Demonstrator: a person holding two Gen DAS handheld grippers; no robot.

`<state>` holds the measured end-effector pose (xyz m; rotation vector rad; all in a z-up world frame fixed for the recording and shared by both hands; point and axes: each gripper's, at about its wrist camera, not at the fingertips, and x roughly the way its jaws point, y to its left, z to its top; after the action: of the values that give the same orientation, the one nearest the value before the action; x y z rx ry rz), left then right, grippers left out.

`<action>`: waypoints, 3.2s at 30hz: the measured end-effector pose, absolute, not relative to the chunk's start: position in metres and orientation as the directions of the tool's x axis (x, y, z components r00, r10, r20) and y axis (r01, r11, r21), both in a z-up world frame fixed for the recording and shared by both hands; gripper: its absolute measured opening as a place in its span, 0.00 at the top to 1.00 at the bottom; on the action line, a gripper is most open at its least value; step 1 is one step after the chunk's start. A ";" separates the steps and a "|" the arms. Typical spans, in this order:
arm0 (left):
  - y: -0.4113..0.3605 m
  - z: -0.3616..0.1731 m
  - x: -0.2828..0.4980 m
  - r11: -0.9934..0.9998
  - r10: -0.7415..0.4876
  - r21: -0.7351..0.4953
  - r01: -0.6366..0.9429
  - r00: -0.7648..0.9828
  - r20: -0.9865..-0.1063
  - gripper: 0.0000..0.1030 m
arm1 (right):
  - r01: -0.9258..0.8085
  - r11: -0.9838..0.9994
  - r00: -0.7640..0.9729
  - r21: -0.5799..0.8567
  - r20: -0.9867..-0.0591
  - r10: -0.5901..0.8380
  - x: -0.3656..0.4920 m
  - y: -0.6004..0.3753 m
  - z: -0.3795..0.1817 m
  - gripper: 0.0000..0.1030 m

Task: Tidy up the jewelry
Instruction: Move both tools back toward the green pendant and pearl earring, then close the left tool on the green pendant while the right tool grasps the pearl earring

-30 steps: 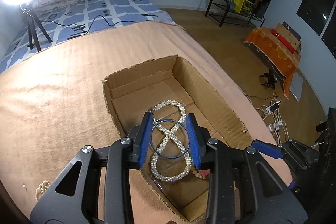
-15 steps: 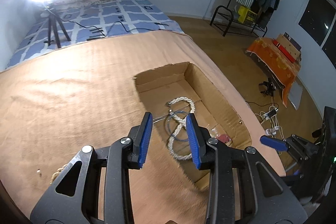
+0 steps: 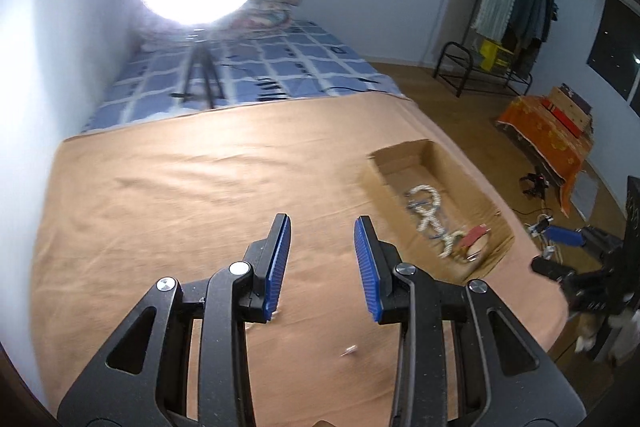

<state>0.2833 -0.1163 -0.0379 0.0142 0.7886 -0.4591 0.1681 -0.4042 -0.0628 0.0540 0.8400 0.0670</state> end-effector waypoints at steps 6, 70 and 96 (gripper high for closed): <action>-0.046 -0.048 0.269 0.931 -0.338 -0.147 0.334 0.637 -0.693 0.68 | -0.114 0.991 0.692 0.071 -0.710 0.131 0.162 -0.372 -0.058 0.24; -0.059 -0.233 0.154 0.769 -0.336 -0.008 0.639 0.393 -0.856 0.68 | -0.541 0.841 0.462 0.027 -0.826 0.323 0.227 -0.234 -0.220 0.70; -0.057 -0.233 0.154 0.793 -0.348 -0.022 0.609 0.423 -0.836 0.70 | -0.529 0.844 0.448 0.092 -0.814 0.370 0.239 -0.217 -0.220 0.75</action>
<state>0.1540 -0.0568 -0.2331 0.3054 0.9611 -0.6109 0.2392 -0.2170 -0.2204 -0.1857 0.9561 0.5600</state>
